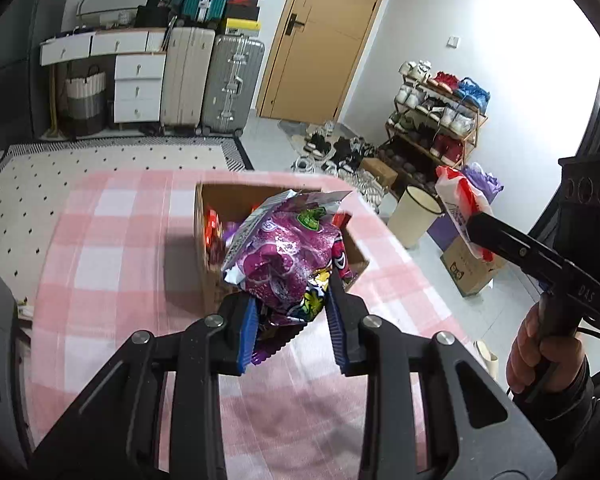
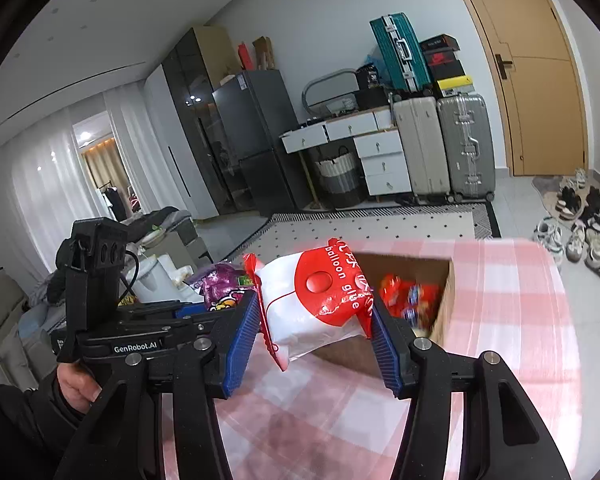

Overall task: Organize snacks
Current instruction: 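Carry both packs over the box and open both tools to drop them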

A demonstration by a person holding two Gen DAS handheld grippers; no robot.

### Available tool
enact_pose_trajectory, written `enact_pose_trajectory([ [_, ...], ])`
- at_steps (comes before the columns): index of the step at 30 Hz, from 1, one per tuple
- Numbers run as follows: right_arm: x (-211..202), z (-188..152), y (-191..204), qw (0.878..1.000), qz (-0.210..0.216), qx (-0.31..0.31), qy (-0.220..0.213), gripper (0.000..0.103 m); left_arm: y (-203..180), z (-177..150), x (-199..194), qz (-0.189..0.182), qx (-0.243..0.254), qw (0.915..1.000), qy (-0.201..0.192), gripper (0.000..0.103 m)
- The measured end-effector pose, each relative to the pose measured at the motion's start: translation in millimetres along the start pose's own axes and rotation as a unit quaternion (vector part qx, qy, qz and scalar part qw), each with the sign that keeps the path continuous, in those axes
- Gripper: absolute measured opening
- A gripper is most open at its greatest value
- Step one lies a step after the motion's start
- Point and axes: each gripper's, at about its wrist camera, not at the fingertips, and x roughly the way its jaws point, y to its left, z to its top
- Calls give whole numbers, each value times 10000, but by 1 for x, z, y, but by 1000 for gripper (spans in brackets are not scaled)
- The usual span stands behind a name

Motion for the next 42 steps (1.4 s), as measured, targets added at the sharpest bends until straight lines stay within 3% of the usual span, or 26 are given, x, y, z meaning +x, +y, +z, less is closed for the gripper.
enact_pose_trajectory([
  [10,5,65,19,9989,-39,-442,-124,54,-8,69,-21,77,188,9996,-191,27],
  [20,46,107,-3,9995,-119,-287,-62,54,-9,122,16,194,282,9994,2,28],
  [27,93,105,-36,9996,-229,-125,139,54,6,124,73,244,185,9992,255,28],
  [36,138,94,-50,9989,-281,-125,355,55,21,122,140,238,162,9985,460,28],
  [42,164,76,-66,9974,-346,30,626,55,37,103,181,238,127,9967,771,28],
])
